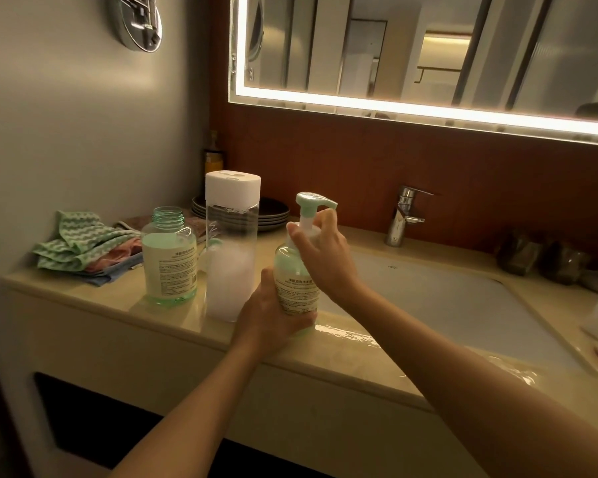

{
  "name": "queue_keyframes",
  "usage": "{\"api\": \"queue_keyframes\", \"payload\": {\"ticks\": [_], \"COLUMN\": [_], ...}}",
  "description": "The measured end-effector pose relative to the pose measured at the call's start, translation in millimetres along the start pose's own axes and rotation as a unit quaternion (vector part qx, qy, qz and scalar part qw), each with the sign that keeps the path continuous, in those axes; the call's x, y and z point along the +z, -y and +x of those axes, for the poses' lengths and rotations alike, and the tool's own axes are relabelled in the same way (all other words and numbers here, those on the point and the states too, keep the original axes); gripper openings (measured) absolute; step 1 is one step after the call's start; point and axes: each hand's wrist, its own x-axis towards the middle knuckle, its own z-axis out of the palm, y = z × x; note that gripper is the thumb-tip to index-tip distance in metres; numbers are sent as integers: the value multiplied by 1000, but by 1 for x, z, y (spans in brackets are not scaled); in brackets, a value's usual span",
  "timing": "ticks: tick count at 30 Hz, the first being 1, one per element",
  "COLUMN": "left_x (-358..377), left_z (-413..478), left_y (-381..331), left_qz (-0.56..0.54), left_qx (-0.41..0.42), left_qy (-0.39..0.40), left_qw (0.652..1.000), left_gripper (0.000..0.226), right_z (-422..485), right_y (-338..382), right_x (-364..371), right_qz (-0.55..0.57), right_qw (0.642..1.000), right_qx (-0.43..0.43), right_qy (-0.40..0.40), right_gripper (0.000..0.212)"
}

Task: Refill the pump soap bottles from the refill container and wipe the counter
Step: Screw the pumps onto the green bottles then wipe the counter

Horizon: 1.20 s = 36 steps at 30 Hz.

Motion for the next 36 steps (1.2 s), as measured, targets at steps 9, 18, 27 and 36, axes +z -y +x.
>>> {"api": "queue_keyframes", "payload": {"ticks": [9,18,27,36], "left_x": [0,0,0,0], "left_z": [1,-1,-1,-1], "left_y": [-1,-1,-1,-1], "left_qz": [6,0,1,4], "left_qx": [0,-3,2,-3], "left_qy": [-2,-5,-5,-3], "left_qw": [1000,1000,1000,1000], "left_gripper": [74,74,74,73], "right_z": [-7,4,-10,6], "right_y": [-5,3,2,9], "right_x": [-8,7,-10,0], "right_qz": [19,25,-21,14], "right_qw": [998,1000,998,1000], "right_qx": [-52,5,-64,-4], "right_qy": [3,-4,4,15], "right_gripper": [37,32,30,30]}}
